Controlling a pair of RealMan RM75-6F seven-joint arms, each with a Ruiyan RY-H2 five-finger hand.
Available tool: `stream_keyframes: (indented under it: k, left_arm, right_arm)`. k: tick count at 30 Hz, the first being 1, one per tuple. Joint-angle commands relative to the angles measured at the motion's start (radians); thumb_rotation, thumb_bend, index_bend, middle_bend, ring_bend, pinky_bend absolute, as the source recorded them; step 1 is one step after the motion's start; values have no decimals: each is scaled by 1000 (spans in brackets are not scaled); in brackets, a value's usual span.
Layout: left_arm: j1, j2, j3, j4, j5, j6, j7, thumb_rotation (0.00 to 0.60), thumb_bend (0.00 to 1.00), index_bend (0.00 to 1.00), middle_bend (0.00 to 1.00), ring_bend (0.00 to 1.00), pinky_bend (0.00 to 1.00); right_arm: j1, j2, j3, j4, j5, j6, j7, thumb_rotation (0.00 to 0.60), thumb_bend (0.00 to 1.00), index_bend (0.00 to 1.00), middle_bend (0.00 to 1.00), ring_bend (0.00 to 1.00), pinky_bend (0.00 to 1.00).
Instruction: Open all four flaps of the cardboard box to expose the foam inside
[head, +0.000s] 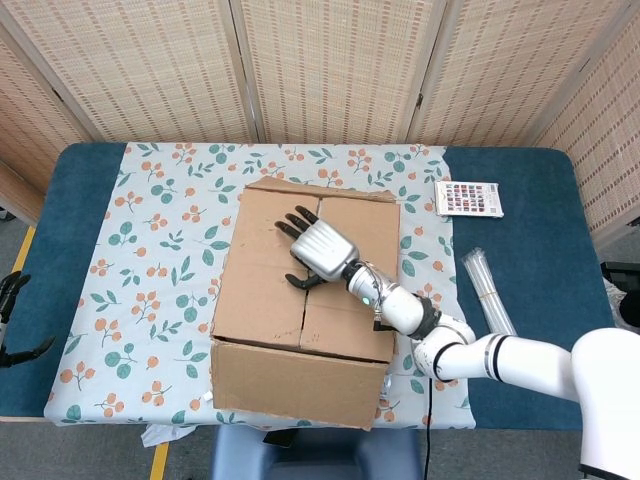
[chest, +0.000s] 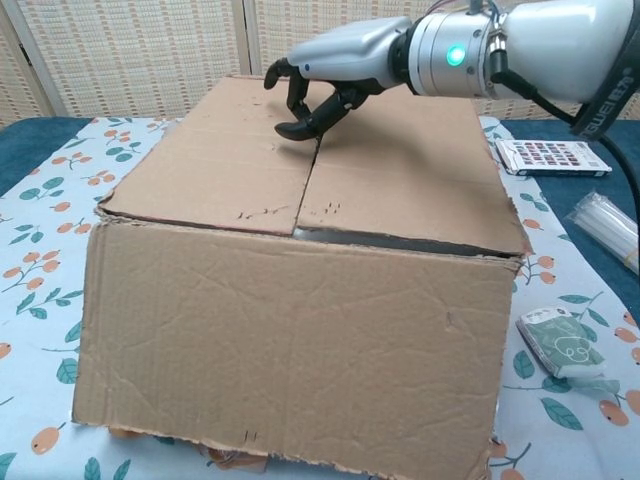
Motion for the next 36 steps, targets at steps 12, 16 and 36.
stream_keyframes:
  k: [12, 16, 36]
  left_arm:
    - [1, -1, -2, -3, -3, 2, 10, 600, 294, 0, 53, 38, 0]
    - [-1, -3, -2, -2, -3, 0, 15, 600, 294, 0, 53, 37, 0]
    - [-12, -21, -4, -9, -25, -18, 111, 600, 294, 0, 53, 38, 0]
  right_arm:
    - [4, 53, -41, -60, 33, 49, -47, 189, 493, 677, 97, 45, 0]
    - [-6, 94, -43, -110, 42, 78, -57, 188, 492, 677, 97, 43, 0]
    - [-106, 356, -44, -438, 57, 272, -132, 185, 493, 677, 97, 41, 0]
